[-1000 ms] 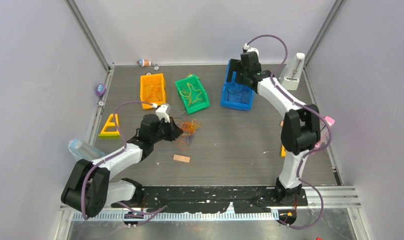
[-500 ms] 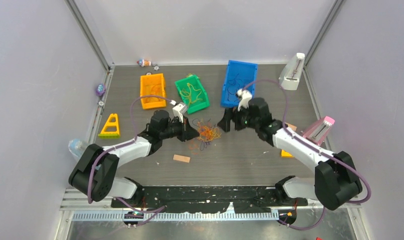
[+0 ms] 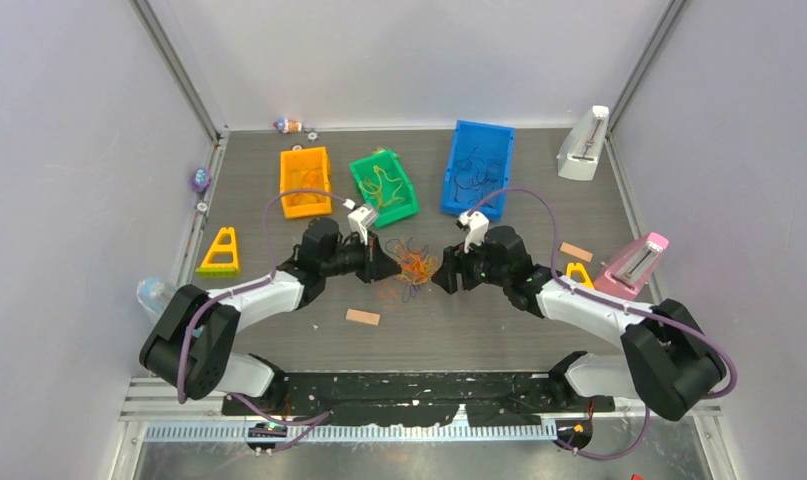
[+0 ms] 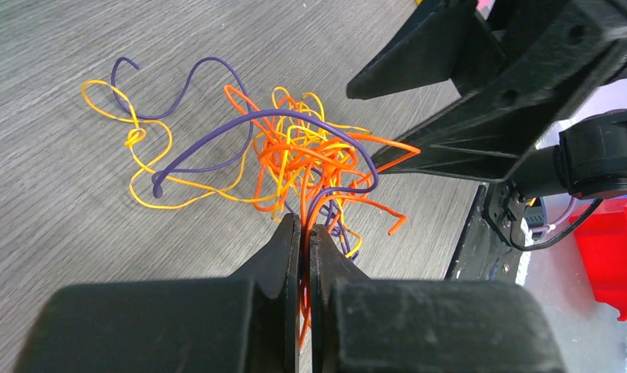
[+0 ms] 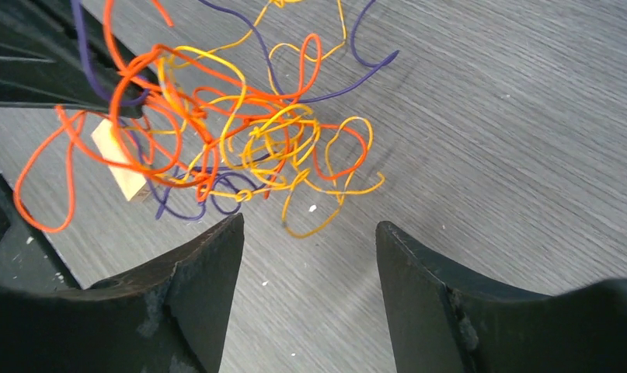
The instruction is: Untangle the cables
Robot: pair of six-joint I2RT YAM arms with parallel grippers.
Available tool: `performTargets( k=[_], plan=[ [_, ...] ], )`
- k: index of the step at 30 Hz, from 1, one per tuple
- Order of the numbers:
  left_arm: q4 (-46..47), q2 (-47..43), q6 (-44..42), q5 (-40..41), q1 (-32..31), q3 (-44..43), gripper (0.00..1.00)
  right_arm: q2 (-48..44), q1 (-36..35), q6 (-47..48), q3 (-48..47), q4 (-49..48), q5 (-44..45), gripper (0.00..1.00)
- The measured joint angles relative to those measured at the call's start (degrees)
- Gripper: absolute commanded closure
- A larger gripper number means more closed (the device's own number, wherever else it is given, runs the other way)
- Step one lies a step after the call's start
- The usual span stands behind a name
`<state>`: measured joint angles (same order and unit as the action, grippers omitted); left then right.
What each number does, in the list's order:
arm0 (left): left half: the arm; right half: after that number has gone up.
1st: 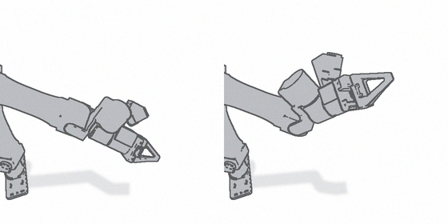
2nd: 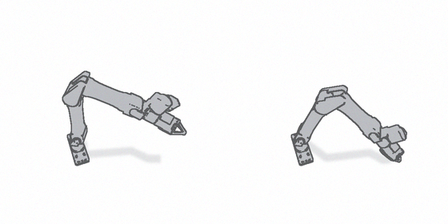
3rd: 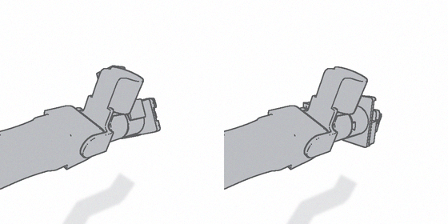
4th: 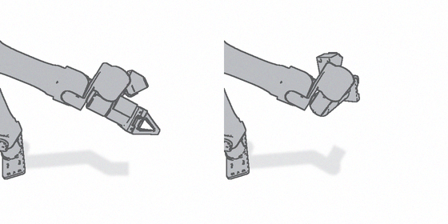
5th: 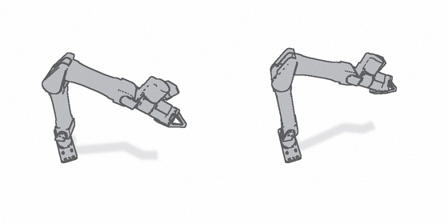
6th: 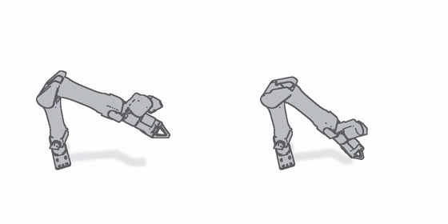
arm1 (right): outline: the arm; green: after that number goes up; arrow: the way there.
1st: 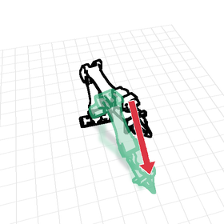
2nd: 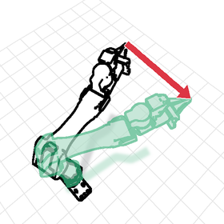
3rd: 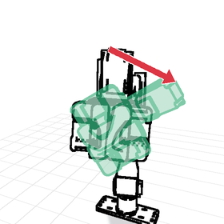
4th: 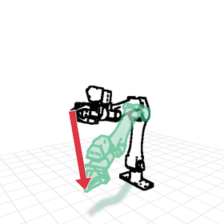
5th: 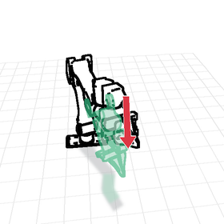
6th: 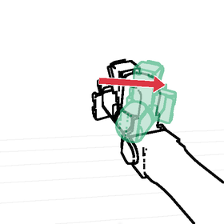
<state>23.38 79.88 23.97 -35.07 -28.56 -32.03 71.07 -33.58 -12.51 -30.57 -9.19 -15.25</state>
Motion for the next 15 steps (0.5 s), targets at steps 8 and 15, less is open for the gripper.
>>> performTargets(
  k=[8, 15],
  plan=[
    [0.3, 0.2, 0.0, -1.3, 0.0, -0.1, 1.0, 4.9, -1.1, 0.6, -1.4, -1.7, 3.2, 0.82],
    [-0.5, 0.0, -0.4, 1.0, 0.0, -0.1, 1.0, 1.0, -1.2, -1.2, -1.4, -1.7, 10.7, 0.95]
  ],
)
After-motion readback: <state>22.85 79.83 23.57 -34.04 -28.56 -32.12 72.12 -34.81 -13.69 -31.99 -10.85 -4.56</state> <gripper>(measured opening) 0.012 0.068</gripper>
